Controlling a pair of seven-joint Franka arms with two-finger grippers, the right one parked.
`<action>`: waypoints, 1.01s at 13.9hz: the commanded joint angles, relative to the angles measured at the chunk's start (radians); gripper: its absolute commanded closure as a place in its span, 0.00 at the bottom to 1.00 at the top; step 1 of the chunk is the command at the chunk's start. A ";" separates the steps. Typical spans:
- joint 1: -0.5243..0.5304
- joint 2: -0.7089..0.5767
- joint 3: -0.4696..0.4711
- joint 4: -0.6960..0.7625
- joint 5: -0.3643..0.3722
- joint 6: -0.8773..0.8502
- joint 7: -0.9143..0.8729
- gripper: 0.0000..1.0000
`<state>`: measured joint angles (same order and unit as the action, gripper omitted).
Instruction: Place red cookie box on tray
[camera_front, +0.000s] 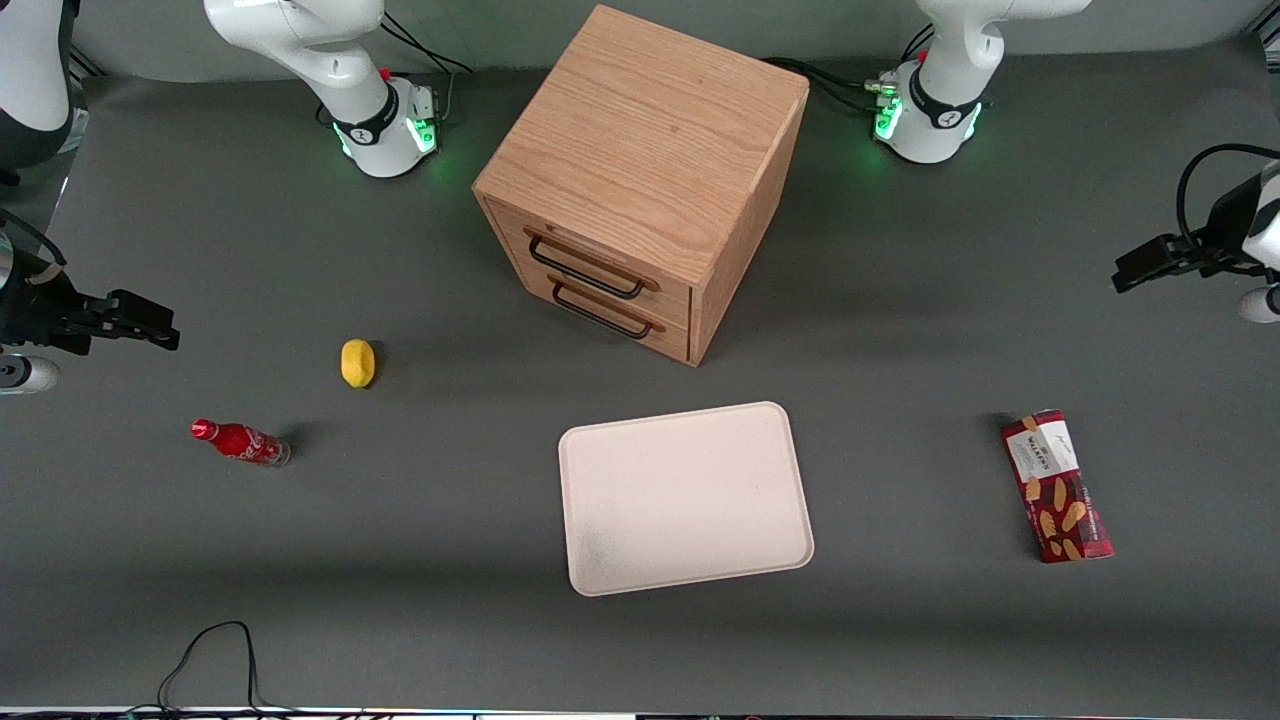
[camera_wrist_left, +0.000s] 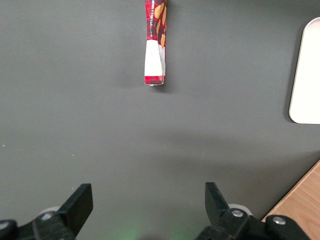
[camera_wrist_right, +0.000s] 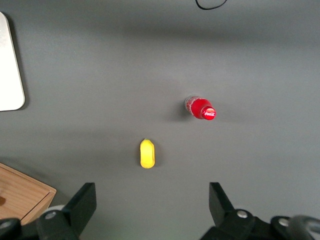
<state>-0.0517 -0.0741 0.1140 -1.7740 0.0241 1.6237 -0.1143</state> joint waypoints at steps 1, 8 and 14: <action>-0.008 0.051 0.009 0.083 0.000 -0.069 0.005 0.00; 0.007 0.062 0.015 0.122 -0.004 -0.111 0.011 0.00; 0.004 0.059 0.010 0.122 -0.007 -0.140 0.008 0.00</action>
<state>-0.0455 -0.0136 0.1241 -1.6676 0.0227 1.5046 -0.1142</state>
